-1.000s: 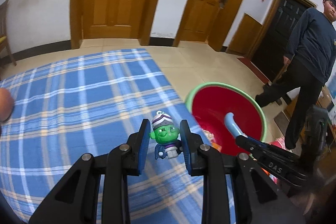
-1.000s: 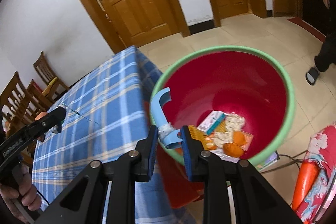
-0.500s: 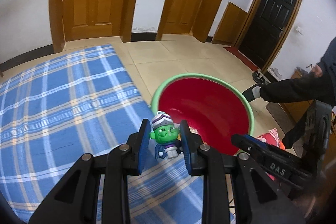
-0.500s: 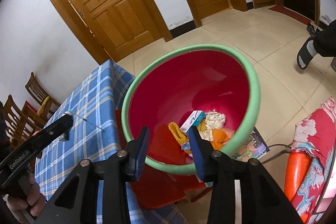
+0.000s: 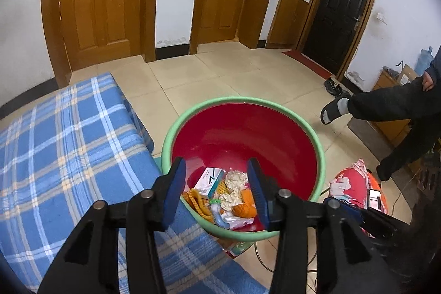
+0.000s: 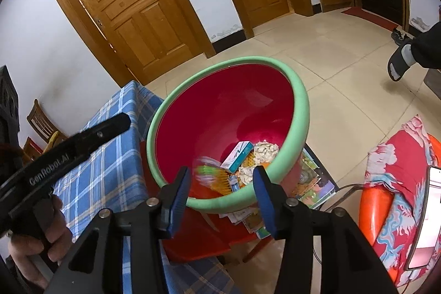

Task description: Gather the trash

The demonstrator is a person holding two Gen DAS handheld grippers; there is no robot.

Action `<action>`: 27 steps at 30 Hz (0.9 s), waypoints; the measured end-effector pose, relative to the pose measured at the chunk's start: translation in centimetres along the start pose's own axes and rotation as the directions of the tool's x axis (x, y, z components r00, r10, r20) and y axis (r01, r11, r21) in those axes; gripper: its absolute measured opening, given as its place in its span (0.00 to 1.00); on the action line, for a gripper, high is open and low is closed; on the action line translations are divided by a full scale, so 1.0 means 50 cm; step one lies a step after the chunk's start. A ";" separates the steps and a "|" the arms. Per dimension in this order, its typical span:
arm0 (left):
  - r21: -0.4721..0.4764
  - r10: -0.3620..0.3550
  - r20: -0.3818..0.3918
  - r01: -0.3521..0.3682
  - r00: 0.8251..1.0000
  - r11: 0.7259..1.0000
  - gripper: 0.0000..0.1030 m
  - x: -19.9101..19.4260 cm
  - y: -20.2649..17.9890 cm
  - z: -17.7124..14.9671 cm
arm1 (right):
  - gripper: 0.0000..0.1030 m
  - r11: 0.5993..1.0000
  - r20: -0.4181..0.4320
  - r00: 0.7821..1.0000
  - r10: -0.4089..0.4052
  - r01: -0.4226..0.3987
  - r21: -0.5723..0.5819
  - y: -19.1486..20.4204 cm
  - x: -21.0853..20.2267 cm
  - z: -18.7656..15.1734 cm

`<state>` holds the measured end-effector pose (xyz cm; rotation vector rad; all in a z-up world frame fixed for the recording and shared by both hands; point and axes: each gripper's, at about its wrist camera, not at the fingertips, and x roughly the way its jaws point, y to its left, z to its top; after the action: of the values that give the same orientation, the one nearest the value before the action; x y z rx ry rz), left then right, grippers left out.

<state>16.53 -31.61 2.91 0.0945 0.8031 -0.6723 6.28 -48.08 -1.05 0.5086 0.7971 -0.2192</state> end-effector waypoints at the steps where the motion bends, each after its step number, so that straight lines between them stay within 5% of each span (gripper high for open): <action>1: 0.000 0.003 0.001 -0.003 1.000 1.000 0.45 -0.004 0.000 0.000 | 0.49 1.000 0.001 1.000 0.001 -0.001 0.000 0.000 -0.002 -0.001; 19: -0.092 0.141 -0.008 -0.141 0.990 0.986 0.54 -0.206 0.094 -0.097 | 0.72 0.988 0.062 0.991 0.120 -0.112 -0.108 0.118 -0.116 -0.050; 27: -0.164 0.282 0.050 -0.271 0.958 0.949 0.65 -0.335 0.134 -0.169 | 0.81 0.967 0.088 0.983 0.164 -0.143 -0.210 0.196 -0.183 -0.098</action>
<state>6.75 -14.86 7.48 0.0389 0.7521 -0.3439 0.60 -37.16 6.18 0.3602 0.6659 -0.0195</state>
